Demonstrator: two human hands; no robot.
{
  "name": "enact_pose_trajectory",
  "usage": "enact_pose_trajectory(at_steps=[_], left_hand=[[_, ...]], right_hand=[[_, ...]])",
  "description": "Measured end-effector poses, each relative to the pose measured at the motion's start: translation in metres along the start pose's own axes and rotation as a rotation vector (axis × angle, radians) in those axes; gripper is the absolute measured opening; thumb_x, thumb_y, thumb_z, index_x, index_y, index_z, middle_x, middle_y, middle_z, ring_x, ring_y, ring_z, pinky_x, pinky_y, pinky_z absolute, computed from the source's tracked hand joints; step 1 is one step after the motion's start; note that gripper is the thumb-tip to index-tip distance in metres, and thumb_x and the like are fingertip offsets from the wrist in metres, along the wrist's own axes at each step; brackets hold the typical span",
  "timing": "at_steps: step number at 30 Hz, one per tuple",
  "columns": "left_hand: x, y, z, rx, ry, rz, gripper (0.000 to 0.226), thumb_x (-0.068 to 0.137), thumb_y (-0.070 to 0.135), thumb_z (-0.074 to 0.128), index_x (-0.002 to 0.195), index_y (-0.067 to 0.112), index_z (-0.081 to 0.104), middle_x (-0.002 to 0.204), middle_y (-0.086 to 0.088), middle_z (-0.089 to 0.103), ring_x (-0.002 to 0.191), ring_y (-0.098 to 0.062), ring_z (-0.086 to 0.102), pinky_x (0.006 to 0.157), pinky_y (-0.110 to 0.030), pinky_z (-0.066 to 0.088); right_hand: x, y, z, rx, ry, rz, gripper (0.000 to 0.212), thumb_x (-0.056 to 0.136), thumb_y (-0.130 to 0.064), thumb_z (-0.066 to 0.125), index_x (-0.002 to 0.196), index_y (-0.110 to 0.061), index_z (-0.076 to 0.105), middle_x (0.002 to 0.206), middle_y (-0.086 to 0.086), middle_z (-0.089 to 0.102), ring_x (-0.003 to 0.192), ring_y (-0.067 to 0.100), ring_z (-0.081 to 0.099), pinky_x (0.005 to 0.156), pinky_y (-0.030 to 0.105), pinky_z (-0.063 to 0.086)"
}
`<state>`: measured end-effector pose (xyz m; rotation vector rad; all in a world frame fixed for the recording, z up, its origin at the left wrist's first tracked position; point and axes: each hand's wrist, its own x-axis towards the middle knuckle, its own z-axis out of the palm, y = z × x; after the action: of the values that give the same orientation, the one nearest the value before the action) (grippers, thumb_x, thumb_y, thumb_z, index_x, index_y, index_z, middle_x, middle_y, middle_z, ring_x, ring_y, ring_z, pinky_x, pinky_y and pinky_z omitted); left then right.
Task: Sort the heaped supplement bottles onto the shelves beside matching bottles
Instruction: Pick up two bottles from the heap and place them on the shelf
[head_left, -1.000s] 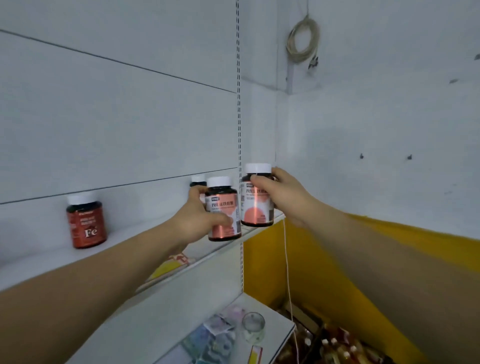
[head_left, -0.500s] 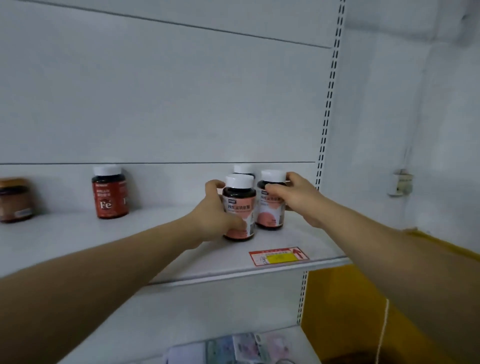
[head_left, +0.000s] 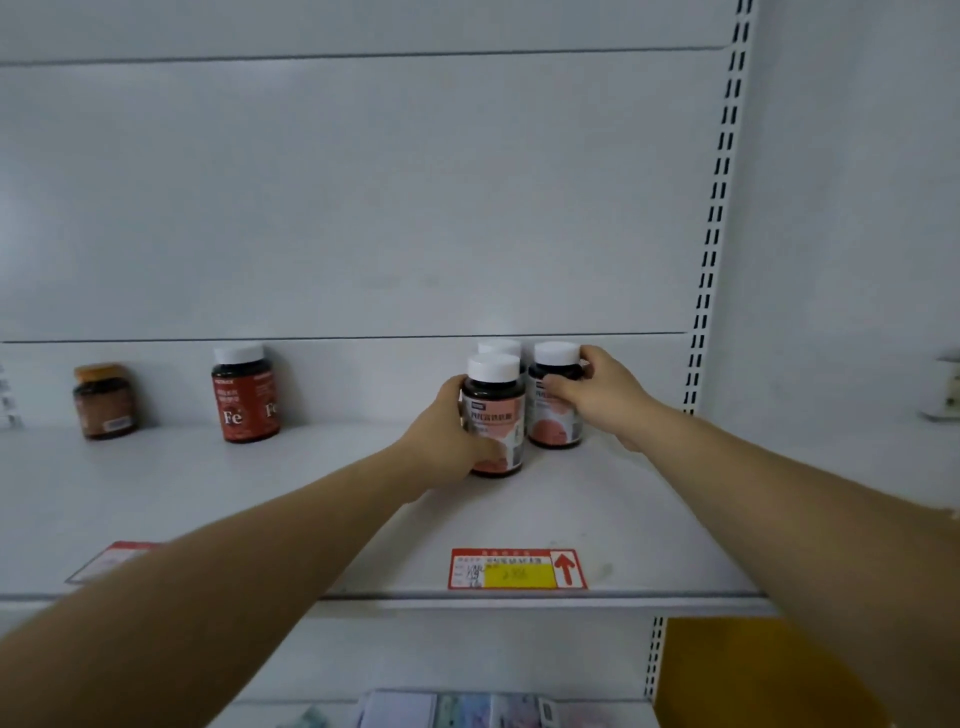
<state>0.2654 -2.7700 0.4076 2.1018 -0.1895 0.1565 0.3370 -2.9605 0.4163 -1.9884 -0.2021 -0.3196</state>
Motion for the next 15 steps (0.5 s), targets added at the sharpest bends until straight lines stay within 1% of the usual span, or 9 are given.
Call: enact_pose_trajectory(at_steps=[3, 6, 8, 10, 11, 13, 15], left_hand=[[0.007, 0.000, 0.005, 0.019, 0.013, -0.008, 0.081, 0.077, 0.008, 0.073, 0.142, 0.026, 0.027, 0.122, 0.004, 0.052, 0.114, -0.019, 0.053, 0.097, -0.036, 0.046], [0.012, 0.000, 0.008, 0.018, 0.027, -0.014, 0.082, 0.078, 0.009, 0.073, 0.142, 0.026, 0.026, 0.119, 0.007, 0.051, 0.115, -0.020, 0.053, 0.099, -0.038, 0.046], [0.015, -0.001, 0.010, 0.018, 0.033, -0.018, 0.082, 0.078, 0.008, 0.072, 0.143, 0.026, 0.026, 0.115, 0.008, 0.051, 0.113, -0.019, 0.053, 0.098, -0.036, 0.046], [0.019, -0.001, 0.009, 0.008, 0.027, -0.027, 0.083, 0.078, 0.005, 0.071, 0.144, 0.024, 0.024, 0.115, 0.008, 0.052, 0.108, -0.016, 0.053, 0.092, -0.032, 0.045], [0.020, -0.001, 0.008, 0.005, 0.010, -0.038, 0.085, 0.078, 0.005, 0.071, 0.145, 0.024, 0.021, 0.118, 0.006, 0.052, 0.109, -0.016, 0.053, 0.092, -0.031, 0.045], [0.019, -0.001, 0.003, 0.001, -0.040, -0.070, 0.097, 0.077, 0.009, 0.074, 0.149, 0.026, 0.010, 0.134, 0.001, 0.047, 0.119, -0.020, 0.050, 0.099, -0.037, 0.044], [0.015, 0.000, -0.007, 0.035, -0.080, -0.116, 0.105, 0.079, 0.020, 0.075, 0.150, 0.034, -0.001, 0.151, -0.003, 0.031, 0.132, -0.026, 0.041, 0.106, -0.043, 0.038]], right_hand=[[0.011, 0.006, 0.001, -0.034, 0.004, -0.015, 0.049, 0.084, -0.031, 0.071, 0.127, -0.019, 0.048, 0.121, 0.000, 0.061, 0.104, 0.019, 0.060, 0.091, 0.034, 0.050], [0.018, 0.009, 0.004, -0.057, 0.021, -0.029, 0.050, 0.084, -0.032, 0.070, 0.127, -0.017, 0.048, 0.120, 0.001, 0.062, 0.102, 0.019, 0.061, 0.087, 0.032, 0.049], [0.021, 0.011, 0.006, -0.060, 0.020, -0.021, 0.051, 0.084, -0.035, 0.070, 0.127, -0.016, 0.049, 0.119, 0.002, 0.062, 0.103, 0.020, 0.061, 0.086, 0.032, 0.049], [0.021, 0.011, 0.006, -0.070, 0.005, -0.004, 0.053, 0.083, -0.038, 0.070, 0.127, -0.017, 0.049, 0.120, 0.002, 0.062, 0.105, 0.021, 0.061, 0.088, 0.035, 0.050], [0.020, 0.010, 0.005, -0.074, -0.007, 0.004, 0.054, 0.083, -0.039, 0.069, 0.128, -0.018, 0.049, 0.121, 0.002, 0.062, 0.106, 0.021, 0.060, 0.090, 0.036, 0.050], [0.016, 0.004, 0.001, -0.107, -0.019, 0.016, 0.059, 0.083, -0.044, 0.068, 0.132, -0.018, 0.047, 0.126, 0.000, 0.060, 0.112, 0.021, 0.058, 0.090, 0.033, 0.047], [0.009, -0.011, -0.006, -0.187, 0.005, 0.023, 0.067, 0.085, -0.050, 0.062, 0.139, -0.017, 0.040, 0.135, 0.001, 0.051, 0.121, 0.023, 0.052, 0.092, 0.031, 0.042]])
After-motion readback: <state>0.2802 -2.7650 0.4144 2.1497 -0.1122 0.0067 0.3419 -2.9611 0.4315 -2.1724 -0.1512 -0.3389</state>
